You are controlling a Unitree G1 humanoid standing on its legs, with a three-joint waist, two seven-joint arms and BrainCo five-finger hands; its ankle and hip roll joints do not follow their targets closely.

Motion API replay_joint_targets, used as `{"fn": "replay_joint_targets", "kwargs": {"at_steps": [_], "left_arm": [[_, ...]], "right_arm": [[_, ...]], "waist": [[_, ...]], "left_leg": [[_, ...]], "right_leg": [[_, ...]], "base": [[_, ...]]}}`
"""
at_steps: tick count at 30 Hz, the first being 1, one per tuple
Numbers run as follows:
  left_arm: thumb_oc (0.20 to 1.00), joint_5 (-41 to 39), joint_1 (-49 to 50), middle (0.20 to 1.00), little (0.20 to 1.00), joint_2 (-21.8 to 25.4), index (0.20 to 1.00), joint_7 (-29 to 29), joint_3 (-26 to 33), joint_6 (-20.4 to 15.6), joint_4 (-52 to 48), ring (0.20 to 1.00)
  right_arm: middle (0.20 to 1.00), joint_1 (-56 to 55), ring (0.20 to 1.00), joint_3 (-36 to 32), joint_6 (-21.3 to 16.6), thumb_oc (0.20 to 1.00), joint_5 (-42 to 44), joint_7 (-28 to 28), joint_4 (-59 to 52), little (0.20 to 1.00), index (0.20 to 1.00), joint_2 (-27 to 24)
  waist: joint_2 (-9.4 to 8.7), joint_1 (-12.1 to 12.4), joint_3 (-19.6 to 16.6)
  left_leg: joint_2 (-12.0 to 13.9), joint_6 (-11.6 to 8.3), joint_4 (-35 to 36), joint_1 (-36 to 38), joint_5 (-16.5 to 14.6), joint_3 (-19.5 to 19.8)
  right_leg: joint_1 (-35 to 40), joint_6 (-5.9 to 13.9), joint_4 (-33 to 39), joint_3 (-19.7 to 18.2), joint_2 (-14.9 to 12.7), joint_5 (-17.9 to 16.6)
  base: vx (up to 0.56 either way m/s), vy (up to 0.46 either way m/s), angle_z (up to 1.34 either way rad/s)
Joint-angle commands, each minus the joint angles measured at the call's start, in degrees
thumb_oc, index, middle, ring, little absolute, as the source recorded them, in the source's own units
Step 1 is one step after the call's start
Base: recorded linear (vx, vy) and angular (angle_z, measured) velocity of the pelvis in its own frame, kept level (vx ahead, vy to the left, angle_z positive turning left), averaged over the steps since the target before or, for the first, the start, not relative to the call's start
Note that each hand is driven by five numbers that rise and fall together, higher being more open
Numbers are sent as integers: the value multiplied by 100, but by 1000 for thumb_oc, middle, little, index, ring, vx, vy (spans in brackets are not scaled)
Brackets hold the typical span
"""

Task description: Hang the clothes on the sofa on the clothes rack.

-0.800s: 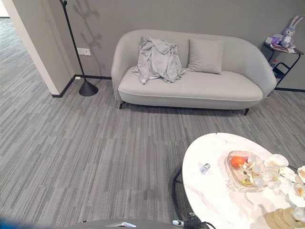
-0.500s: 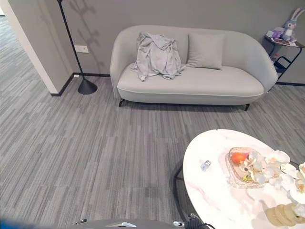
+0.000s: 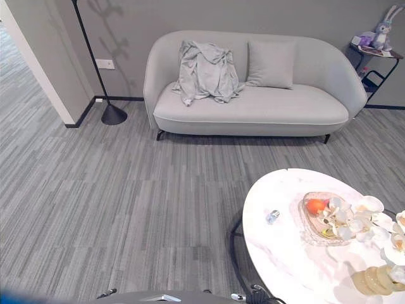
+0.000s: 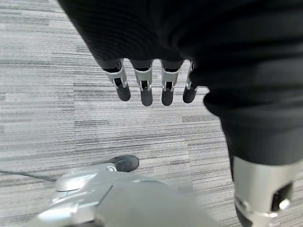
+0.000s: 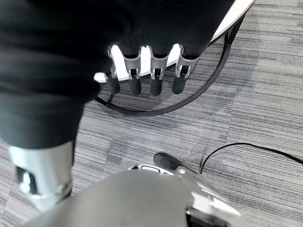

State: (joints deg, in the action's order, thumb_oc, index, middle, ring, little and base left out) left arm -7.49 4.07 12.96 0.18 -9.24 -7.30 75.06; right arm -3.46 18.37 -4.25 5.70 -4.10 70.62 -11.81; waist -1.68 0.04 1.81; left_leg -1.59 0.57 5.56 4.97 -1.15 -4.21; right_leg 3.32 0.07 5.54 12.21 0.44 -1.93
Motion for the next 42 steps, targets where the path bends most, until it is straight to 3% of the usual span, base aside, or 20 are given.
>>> {"fn": "replay_joint_targets", "kwargs": {"at_steps": [1, 7, 11, 12, 14, 16, 19, 20, 23, 24, 25, 26, 29, 30, 31, 34, 37, 38, 41, 42], "left_arm": [[1000, 331, -287, 1000, 1000, -31, 1000, 40, -207, -139, 347, 1000], [1000, 315, -329, 1000, 1000, 22, 1000, -6, -226, -93, 321, 1000], [1000, 180, -364, 1000, 1000, 69, 1000, -9, -183, -88, 260, 1000], [1000, 169, -373, 1000, 1000, 67, 1000, -22, -195, -74, 256, 1000], [1000, 160, -364, 1000, 1000, 61, 1000, -23, -202, -78, 268, 1000], [1000, 110, -394, 1000, 1000, 59, 1000, -30, -213, -104, 263, 1000], [1000, 26, -539, 1000, 1000, 83, 1000, 35, -223, -165, 232, 1000], [1000, -42, -639, 1000, 1000, 90, 1000, 73, -242, -202, 204, 1000], [1000, -70, -700, 1000, 1000, 88, 1000, 93, -241, -235, 180, 1000], [1000, -24, -746, 1000, 1000, 75, 1000, 80, -282, -236, 145, 1000], [1000, 60, -746, 1000, 1000, 101, 1000, 87, -251, -229, 195, 1000], [1000, 87, -699, 1000, 1000, 122, 1000, 87, -230, -235, 212, 1000], [1000, 204, -601, 1000, 1000, 181, 1000, 101, -233, -214, 286, 1000], [1000, 157, -574, 1000, 1000, 245, 1000, 111, -250, -225, 229, 1000], [1000, 157, -572, 1000, 1000, 244, 1000, 110, -250, -225, 228, 1000], [1000, 65, -537, 1000, 1000, 339, 1000, 129, -211, -201, 196, 1000], [1000, -40, -545, 1000, 1000, 420, 1000, 168, -180, -211, 143, 1000], [1000, -72, -570, 1000, 1000, 424, 1000, 189, -189, -218, 135, 1000], [1000, -140, -597, 1000, 1000, 387, 1000, 193, -186, -240, 135, 1000], [1000, -136, -596, 1000, 1000, 357, 1000, 189, -171, -234, 165, 1000]], "right_arm": [[1000, 324, 1000, 74, -74, 1000, 195, 47, 198, 1000, 1000, -17], [1000, 405, 1000, 29, -51, 1000, 176, 72, 224, 1000, 1000, -61], [1000, 512, 1000, 31, -60, 1000, 196, 93, 182, 1000, 1000, -80], [1000, 513, 1000, 30, -75, 1000, 218, 93, 175, 1000, 1000, -59], [1000, 499, 1000, 28, -79, 1000, 243, 84, 173, 1000, 1000, -44], [1000, 491, 1000, 17, -83, 1000, 314, 66, 140, 1000, 1000, -13], [1000, 543, 1000, 5, -68, 1000, 384, 20, 110, 1000, 1000, 4], [1000, 602, 1000, -14, -52, 1000, 410, -30, 114, 1000, 1000, 25], [1000, 615, 1000, 2, -40, 1000, 371, -48, 131, 1000, 1000, 32], [1000, 618, 1000, 14, -24, 1000, 315, -70, 173, 1000, 1000, 18], [1000, 574, 1000, 18, -21, 1000, 287, -61, 205, 1000, 1000, 29], [1000, 533, 1000, 18, -19, 1000, 275, -50, 220, 1000, 1000, 29], [1000, 453, 1000, -4, -51, 1000, 283, -47, 292, 1000, 1000, 10], [1000, 460, 1000, -23, -100, 1000, 417, -46, 243, 1000, 1000, -21], [1000, 458, 1000, -22, -100, 1000, 417, -46, 242, 1000, 1000, -23], [1000, 493, 1000, -2, -183, 1000, 594, -99, 216, 1000, 1000, -63], [1000, 564, 1000, -46, -238, 1000, 793, -147, 183, 1000, 1000, -90], [1000, 599, 1000, -40, -235, 1000, 834, -149, 175, 1000, 1000, -126], [1000, 684, 1000, -19, -246, 1000, 861, -139, 138, 1000, 1000, -172], [1000, 710, 1000, -5, -251, 1000, 841, -125, 115, 1000, 1000, -199]], "waist": [[153, -27, -201], [142, -54, -77], [228, -27, 224], [269, -32, 322], [272, -24, 336], [219, -27, 356], [214, -101, 463], [320, -190, 559], [423, -239, 610], [387, -289, 627], [257, -321, 535], [143, -361, 465], [35, -469, 163], [18, -488, 46], [31, -494, 45], [69, -427, -61], [-1, -372, -105], [-19, -329, -88], [-115, -234, -59], [-159, -157, -39]], "left_leg": [[116, -247, -56, -302, 151, 40], [-30, -82, -56, -246, 44, 30], [-106, 78, -74, -53, -32, -20], [-92, 120, -110, 53, -97, -8], [-88, 132, -123, 94, -142, 13], [-111, 134, -126, 179, -236, 78], [-79, 98, -110, 264, -335, 140], [40, 30, -57, 458, -450, 134], [185, -33, -56, 571, -547, 52], [220, -75, -56, 701, -666, -1], [253, -110, -56, 855, -881, 81], [251, -119, -56, 876, -907, 147], [618, -268, -56, 1054, -1138, 350], [966, -420, -56, 1067, -907, 535], [982, -426, -56, 1068, -911, 539], [1475, -642, -299, 904, -179, 741], [1739, -749, -413, 668, 429, 855], [1778, -740, -375, 499, 516, 857], [1564, -638, -367, -79, 325, 861], [1318, -566, -348, -432, 158, 864]], "right_leg": [[-407, 1037, -54, -297, -672, -43], [-400, 1041, -54, -330, -766, -216], [-979, 1132, -1317, -204, -919, -320], [-1291, 1120, -1967, -31, -978, -374], [-1408, 1075, -2133, 34, -1047, -372], [-1492, 1015, -1817, 126, -1178, -403], [-1727, 1102, -900, 78, -1390, -647], [-2077, 1278, -191, 31, -1425, -735], [-2423, 1364, -54, 76, -1413, -583], [-2519, 1402, -54, 180, -1401, -554], [-2442, 1433, -54, 253, -1352, -682], [-2388, 1412, -54, 274, -1376, -849], [-2185, 1386, -54, 281, -1203, -1068], [-2077, 1303, -54, 311, -997, -1049], [-2072, 1300, -54, 324, -986, -1043], [-1833, 1110, -54, 423, -577, -824], [-1691, 1035, -54, 459, -435, -602], [-1626, 1038, -54, 473, -444, -511], [-1489, 1031, -54, 381, -515, -330], [-1389, 1008, -54, 323, -528, -216]], "base": [[10, 81, 0], [13, 91, 0], [19, 128, -10], [82, 109, -20], [138, 46, -7], [239, -30, 13], [296, -71, 6], [414, -59, -2], [371, -59, -16], [711, -183, -1], [848, -243, 9], [785, -252, 10], [623, -268, 44], [524, -263, 70], [462, -239, 49], [316, -208, 15], [278, -132, -4], [237, -8, 18], [188, 29, 40], [213, 123, 98]]}}
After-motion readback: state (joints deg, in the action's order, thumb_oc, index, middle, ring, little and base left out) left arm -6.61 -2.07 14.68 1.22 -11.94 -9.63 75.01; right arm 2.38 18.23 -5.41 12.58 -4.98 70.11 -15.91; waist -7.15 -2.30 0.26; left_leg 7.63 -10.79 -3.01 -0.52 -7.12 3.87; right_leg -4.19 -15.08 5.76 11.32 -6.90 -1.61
